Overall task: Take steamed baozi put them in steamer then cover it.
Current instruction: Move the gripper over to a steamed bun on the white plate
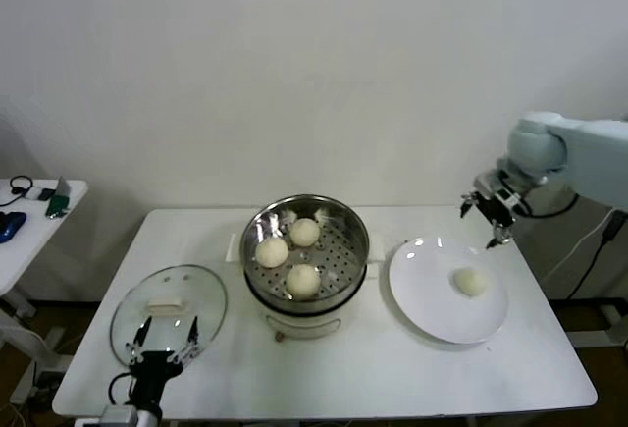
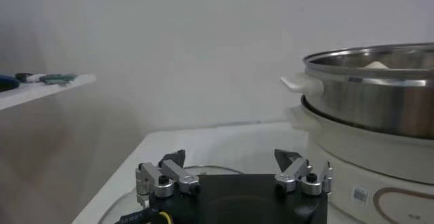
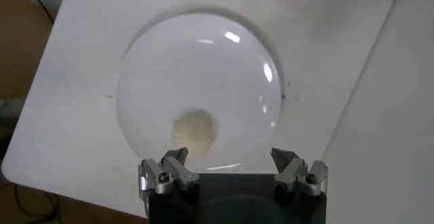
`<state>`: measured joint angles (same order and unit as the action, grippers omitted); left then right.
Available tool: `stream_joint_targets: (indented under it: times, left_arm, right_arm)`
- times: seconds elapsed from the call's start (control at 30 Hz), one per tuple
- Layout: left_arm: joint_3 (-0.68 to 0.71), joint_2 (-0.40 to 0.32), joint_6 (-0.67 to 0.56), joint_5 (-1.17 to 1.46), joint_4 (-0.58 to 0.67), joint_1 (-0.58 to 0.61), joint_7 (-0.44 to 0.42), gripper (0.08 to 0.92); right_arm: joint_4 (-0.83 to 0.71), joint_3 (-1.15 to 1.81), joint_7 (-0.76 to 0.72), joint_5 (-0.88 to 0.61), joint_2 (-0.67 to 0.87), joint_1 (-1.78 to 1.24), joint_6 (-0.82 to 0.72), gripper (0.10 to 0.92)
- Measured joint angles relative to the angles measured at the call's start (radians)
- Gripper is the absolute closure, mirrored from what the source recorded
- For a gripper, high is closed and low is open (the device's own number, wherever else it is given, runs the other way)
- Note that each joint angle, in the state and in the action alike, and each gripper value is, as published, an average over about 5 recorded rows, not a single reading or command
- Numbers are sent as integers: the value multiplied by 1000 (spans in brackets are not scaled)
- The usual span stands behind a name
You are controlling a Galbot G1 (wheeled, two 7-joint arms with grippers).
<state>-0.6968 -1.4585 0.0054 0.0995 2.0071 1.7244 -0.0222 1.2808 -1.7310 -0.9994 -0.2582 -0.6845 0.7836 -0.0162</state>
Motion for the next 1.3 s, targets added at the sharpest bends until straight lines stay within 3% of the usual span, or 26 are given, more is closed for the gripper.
stream_joint_targets:
  times: [0.93,1.3]
  left_arm:
    - [-6,-6,-10,-4,2,29,1,177]
    - [-7,-5,-10,-2,-2,26,2,177]
  right_arm:
    - [-263,375,71,102,-38,-497,-82,206]
    - [-322,408,70,113,-80,-537,-85,312]
